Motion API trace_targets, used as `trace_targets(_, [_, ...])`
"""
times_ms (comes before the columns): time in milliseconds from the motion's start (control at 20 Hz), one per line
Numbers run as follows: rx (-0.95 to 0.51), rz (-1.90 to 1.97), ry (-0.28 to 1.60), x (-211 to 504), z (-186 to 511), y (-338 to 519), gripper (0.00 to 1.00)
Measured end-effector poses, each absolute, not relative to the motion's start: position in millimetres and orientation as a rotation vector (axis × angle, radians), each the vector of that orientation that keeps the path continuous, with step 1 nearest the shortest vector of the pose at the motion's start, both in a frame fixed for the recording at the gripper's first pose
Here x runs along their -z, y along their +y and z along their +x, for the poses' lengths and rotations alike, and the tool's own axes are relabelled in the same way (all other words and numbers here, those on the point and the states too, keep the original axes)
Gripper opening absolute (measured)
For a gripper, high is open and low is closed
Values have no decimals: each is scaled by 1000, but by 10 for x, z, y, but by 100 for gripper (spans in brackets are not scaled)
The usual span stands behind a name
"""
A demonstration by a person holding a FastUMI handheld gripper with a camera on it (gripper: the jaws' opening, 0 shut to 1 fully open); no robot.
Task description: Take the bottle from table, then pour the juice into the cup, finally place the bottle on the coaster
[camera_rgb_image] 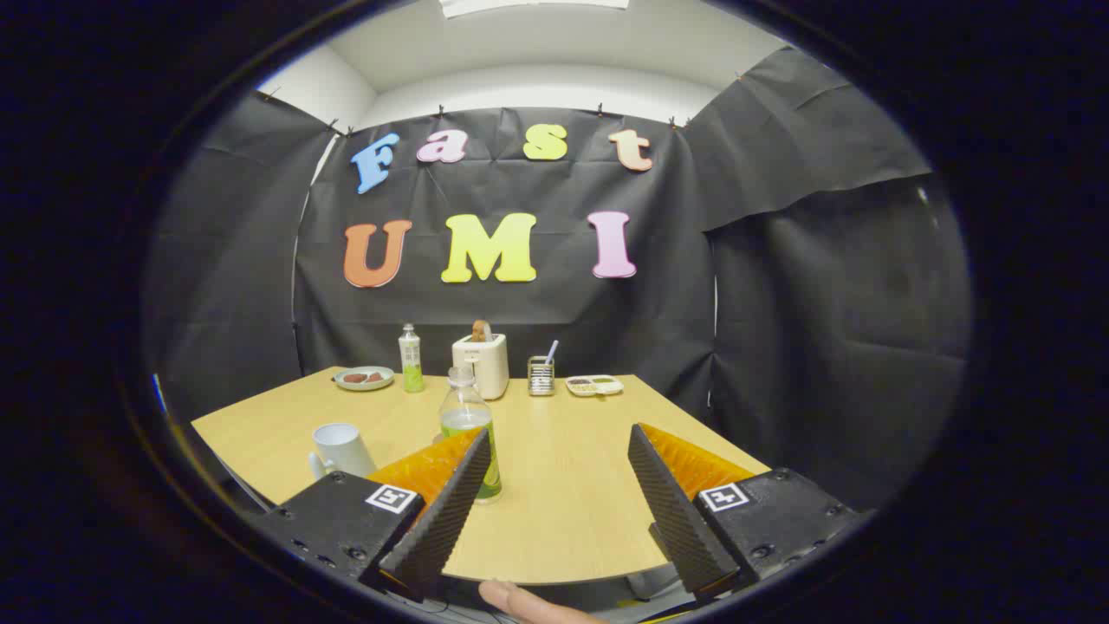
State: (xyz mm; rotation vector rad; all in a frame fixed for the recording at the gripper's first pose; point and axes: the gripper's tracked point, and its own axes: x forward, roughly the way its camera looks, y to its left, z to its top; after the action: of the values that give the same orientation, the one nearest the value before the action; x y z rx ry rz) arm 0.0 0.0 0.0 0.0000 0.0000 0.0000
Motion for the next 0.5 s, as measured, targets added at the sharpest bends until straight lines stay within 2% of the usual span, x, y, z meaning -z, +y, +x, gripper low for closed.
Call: trace_targets(500, [-42,9,23,31,10,79,100])
